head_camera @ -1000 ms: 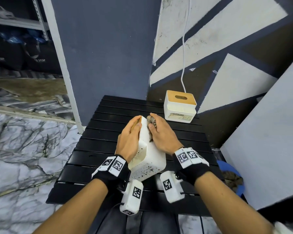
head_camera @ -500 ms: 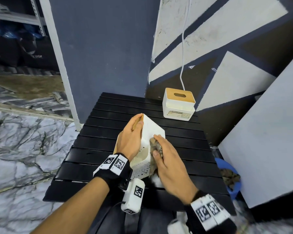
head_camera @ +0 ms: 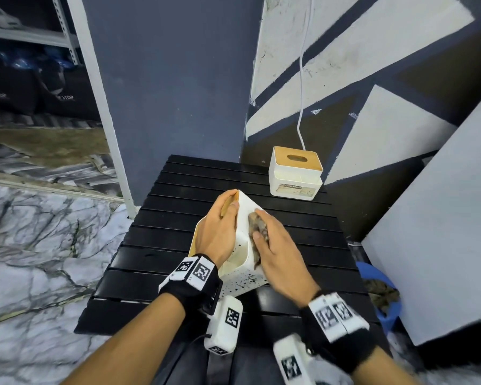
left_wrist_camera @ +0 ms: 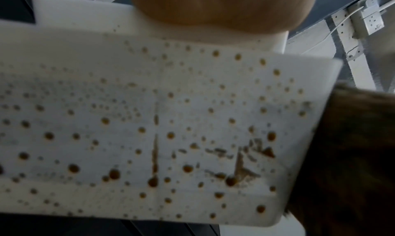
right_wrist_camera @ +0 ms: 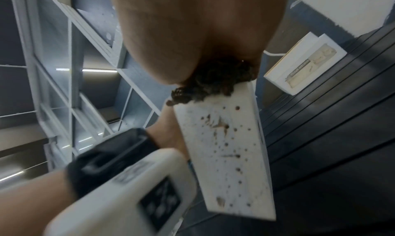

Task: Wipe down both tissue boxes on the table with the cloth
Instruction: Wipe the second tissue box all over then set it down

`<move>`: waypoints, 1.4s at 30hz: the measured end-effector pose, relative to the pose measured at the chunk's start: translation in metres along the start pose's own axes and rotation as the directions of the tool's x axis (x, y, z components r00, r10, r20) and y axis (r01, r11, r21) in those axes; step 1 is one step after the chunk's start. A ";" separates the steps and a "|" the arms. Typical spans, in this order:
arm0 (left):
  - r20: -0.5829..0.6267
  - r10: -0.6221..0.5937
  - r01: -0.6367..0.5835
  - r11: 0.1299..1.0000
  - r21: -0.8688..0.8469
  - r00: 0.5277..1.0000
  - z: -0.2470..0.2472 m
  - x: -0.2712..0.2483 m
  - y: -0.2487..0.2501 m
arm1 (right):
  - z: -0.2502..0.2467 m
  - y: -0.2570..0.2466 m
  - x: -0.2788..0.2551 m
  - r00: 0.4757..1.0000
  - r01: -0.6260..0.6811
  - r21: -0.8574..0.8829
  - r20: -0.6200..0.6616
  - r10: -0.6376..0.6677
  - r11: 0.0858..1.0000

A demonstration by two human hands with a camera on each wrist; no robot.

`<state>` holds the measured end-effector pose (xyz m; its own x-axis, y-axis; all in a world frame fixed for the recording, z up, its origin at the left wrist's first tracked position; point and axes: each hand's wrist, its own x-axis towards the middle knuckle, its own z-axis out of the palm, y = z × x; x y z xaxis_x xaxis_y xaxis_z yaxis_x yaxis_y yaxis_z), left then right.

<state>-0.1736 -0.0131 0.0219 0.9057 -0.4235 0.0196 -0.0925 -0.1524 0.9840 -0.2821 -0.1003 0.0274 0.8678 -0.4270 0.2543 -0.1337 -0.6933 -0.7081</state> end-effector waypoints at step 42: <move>-0.007 0.018 -0.019 0.997 -0.075 1.000 -0.010 0.002 -0.002 | 0.001 -0.020 0.032 0.992 0.019 -0.105 0.127 -0.005 0.994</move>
<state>-0.1676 -0.0047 0.0218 0.9067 -0.4199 0.0387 -0.0781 -0.0769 0.9940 -0.2509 -0.1000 0.0489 0.9221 -0.3464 0.1726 -0.1670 -0.7585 -0.6299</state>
